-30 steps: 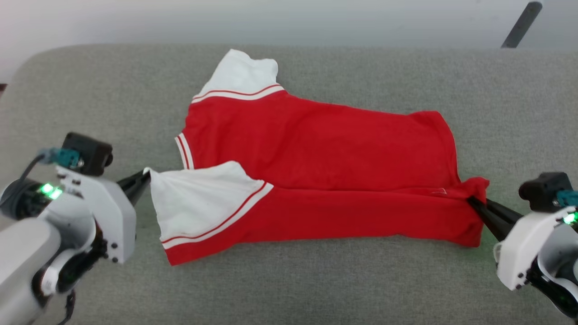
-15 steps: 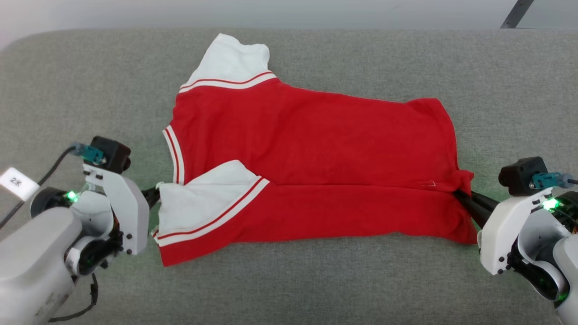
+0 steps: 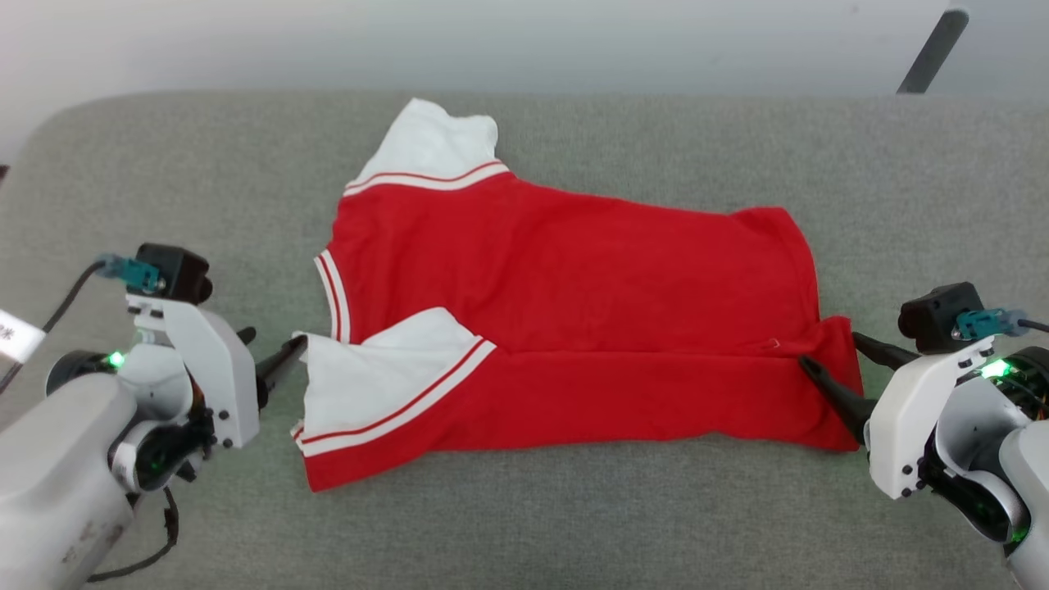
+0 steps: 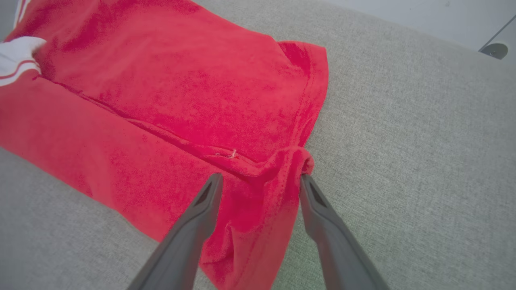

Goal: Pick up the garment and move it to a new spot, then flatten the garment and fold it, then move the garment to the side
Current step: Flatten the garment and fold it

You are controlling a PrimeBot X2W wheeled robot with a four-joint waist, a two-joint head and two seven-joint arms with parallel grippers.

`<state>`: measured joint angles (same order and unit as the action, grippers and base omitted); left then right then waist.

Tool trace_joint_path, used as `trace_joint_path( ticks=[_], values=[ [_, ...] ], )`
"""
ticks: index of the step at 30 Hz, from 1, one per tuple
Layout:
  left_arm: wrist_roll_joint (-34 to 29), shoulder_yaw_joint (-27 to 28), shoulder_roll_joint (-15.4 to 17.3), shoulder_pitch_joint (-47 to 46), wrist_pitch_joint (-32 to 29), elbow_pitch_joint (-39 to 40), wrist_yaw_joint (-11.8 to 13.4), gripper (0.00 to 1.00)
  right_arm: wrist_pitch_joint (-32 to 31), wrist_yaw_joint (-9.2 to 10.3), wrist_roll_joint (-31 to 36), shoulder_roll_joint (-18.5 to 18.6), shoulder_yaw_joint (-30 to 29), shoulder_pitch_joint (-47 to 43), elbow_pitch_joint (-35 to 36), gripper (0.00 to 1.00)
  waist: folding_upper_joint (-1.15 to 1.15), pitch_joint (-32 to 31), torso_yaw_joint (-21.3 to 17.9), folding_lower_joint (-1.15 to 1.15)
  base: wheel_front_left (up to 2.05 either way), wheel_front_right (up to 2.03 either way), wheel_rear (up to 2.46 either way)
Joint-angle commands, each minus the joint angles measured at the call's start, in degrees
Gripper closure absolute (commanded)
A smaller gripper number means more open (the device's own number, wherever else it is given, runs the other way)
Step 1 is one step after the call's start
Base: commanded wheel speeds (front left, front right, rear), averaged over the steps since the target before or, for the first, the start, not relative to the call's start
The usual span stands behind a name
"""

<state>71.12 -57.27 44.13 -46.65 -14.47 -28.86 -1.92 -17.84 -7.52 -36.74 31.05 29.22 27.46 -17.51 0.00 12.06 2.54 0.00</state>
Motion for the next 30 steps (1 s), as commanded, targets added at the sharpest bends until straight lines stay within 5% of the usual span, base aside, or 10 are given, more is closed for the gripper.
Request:
trace_joint_path(
  ticks=[1, 12, 23, 30],
  values=[
    [0.3, 0.4, 0.6, 1.4, 1.1, 1.1, 0.7, 0.00, 0.8, 0.06, -0.1, 0.5, 0.5, -1.0, 0.7, 0.00, 0.00, -2.6, 0.4, 0.00, 0.00, 0.00, 0.00],
    [2.9, 1.3, 4.0, 6.9, 1.8, 10.2, 5.8, 0.00, 6.8, 0.06, 2.9, 1.0, -3.8, -4.9, 4.5, 0.00, 0.00, -8.1, 0.5, 0.00, 0.00, 0.00, 0.00],
    [8.0, 1.3, 8.3, 9.9, -6.2, 18.3, 14.1, 0.00, 7.8, 0.06, 9.1, -5.0, -15.8, -13.8, 12.9, 0.00, 0.00, -9.8, -3.3, 0.00, 0.00, 0.00, 0.00],
    [10.7, 0.1, 9.2, 12.0, -11.0, 19.4, 17.2, 0.00, 4.8, 0.06, 12.0, -9.4, -22.1, -19.9, 19.4, 0.00, 0.00, -8.3, -6.5, 0.00, 0.00, 0.00, 0.00]
  ],
)
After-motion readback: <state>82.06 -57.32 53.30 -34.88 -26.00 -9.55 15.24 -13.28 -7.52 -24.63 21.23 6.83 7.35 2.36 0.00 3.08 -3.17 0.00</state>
